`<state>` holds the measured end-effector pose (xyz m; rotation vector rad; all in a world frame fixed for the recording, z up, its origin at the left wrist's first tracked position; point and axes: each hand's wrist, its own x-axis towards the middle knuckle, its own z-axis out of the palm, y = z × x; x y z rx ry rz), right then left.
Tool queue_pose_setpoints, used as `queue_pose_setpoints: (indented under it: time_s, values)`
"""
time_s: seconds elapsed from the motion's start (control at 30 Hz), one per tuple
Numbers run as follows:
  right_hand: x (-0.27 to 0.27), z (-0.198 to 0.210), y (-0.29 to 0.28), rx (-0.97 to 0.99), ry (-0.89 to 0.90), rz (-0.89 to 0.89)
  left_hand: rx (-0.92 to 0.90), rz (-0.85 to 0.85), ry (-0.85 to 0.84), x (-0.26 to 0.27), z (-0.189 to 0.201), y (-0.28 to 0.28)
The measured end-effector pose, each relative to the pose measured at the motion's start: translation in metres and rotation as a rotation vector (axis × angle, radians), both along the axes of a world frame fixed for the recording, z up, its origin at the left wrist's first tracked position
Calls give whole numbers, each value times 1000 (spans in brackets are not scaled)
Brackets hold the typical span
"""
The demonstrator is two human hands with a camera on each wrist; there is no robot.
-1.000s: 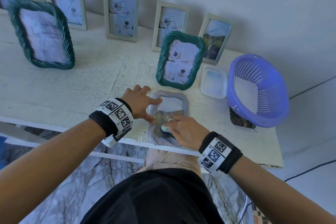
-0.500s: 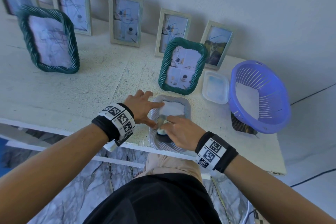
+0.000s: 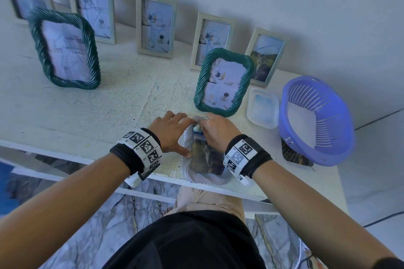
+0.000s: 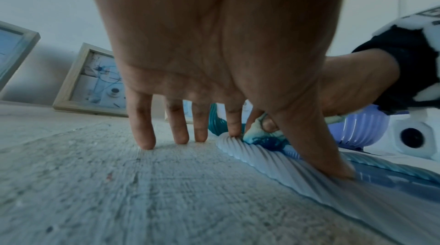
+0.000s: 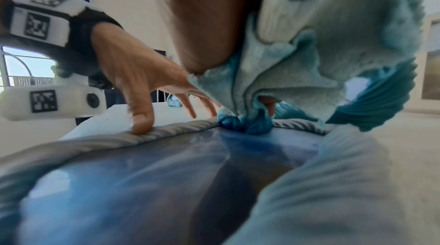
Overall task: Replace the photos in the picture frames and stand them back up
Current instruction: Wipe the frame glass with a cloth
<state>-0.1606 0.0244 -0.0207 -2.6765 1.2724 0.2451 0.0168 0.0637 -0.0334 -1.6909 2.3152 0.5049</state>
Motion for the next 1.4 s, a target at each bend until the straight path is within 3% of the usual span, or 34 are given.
queue_pose_setpoints:
  time_s: [0.13, 0.43, 0.6, 0.93, 1.1, 1.27, 1.4]
  values:
    - [-9, -5, 17, 53, -99, 15, 6, 6, -12, 1, 0, 0]
    - [-53, 5, 66, 238, -128, 110, 49, -16, -46, -3, 5, -7]
    - [-74, 9, 59, 158, 22, 214, 53, -29, -62, -4, 8, -8]
    - [-34, 9, -7, -11, 83, -80, 30, -31, -82, -5, 9, -5]
    - [-36, 5, 18, 58, -27, -150, 16, -11, -85, -6, 5, -4]
    - [-47, 8, 61, 214, -95, -45, 20, 0, -63, -4, 3, -4]
    - [-64, 0, 78, 312, -96, -69, 18, -4, -54, -4, 2, -4]
